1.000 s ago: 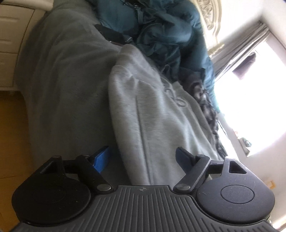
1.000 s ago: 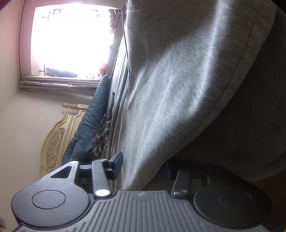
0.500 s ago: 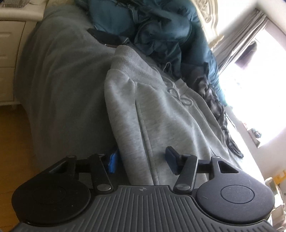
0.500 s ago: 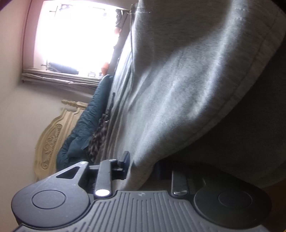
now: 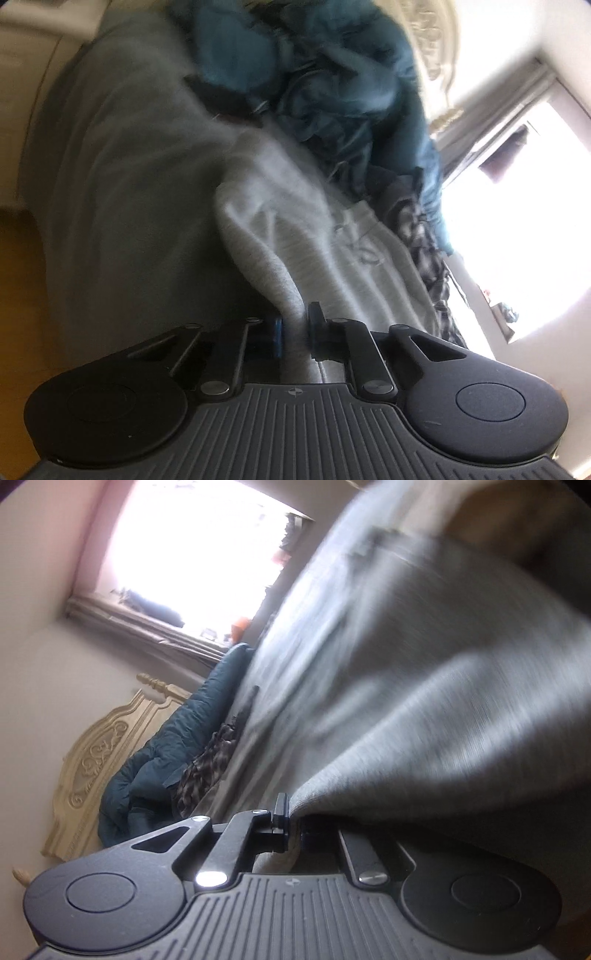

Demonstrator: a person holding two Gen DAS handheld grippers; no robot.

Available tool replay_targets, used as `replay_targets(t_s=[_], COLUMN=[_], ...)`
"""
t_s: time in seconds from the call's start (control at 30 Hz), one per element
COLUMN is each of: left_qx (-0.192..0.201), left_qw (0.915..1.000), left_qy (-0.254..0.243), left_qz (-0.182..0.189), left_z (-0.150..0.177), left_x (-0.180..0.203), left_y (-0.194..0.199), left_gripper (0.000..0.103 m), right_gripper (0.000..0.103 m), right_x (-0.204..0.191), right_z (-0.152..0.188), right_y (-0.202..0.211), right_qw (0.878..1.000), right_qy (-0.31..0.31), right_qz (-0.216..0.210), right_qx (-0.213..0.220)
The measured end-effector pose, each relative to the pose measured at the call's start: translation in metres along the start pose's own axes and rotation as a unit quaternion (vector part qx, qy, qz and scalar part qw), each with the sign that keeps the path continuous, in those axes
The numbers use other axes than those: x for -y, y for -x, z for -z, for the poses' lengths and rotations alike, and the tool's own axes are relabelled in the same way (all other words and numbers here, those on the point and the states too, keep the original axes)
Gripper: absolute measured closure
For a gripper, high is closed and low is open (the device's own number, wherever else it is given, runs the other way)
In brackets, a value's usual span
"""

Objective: Fold clothes

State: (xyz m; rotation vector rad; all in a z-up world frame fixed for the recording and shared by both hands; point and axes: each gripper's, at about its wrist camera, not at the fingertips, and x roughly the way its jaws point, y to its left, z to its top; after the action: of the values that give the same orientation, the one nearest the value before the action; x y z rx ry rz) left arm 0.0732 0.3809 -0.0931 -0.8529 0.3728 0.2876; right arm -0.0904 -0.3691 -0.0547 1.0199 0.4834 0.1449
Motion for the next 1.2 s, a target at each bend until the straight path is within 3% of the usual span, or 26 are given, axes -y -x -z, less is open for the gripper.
replay_targets(t_s=[0.2,0.4,0.67,0.87,1.03,1.1,1.2], left_qx=[0.029,0.057,0.061,0.026,-0.014,-0.027,-0.048], left_qw=[0.9993,0.9963,0.9903,0.9880,0.9841,0.9832,0.9867], left_qy=[-0.020,-0.060,-0.124,-0.148,-0.150,-0.149,-0.131], left_qz=[0.014,0.022,0.013,-0.035,-0.094,-0.103,-0.083], left_z=[-0.022,-0.040,-0.057,-0.053,-0.037,-0.032,-0.039], left_x=[0.036,0.086,0.171,0.216,0.214,0.208,0.201], left_y=[-0.012,-0.035,-0.122,-0.208,-0.266,-0.279,-0.284], left_gripper=[0.094,0.094,0.094,0.094,0.094,0.093,0.085], right_gripper=[0.097,0.097,0.097,0.097,0.097,0.097,0.095], right_x=[-0.052,-0.094,-0.114,-0.105,-0.074,-0.058,-0.036], right_z=[-0.035,-0.083,-0.157,-0.197,-0.215,-0.219,-0.227], right_y=[-0.015,-0.059,-0.148,-0.229,-0.292,-0.313,-0.330], right_qw=[0.998,0.993,0.988,0.984,0.986,0.986,0.988], right_qy=[0.061,0.107,0.132,0.140,0.114,0.097,0.060], right_qz=[-0.009,0.002,0.048,0.093,0.124,0.137,0.135], right_qx=[0.031,0.052,0.068,0.057,0.018,-0.002,-0.038])
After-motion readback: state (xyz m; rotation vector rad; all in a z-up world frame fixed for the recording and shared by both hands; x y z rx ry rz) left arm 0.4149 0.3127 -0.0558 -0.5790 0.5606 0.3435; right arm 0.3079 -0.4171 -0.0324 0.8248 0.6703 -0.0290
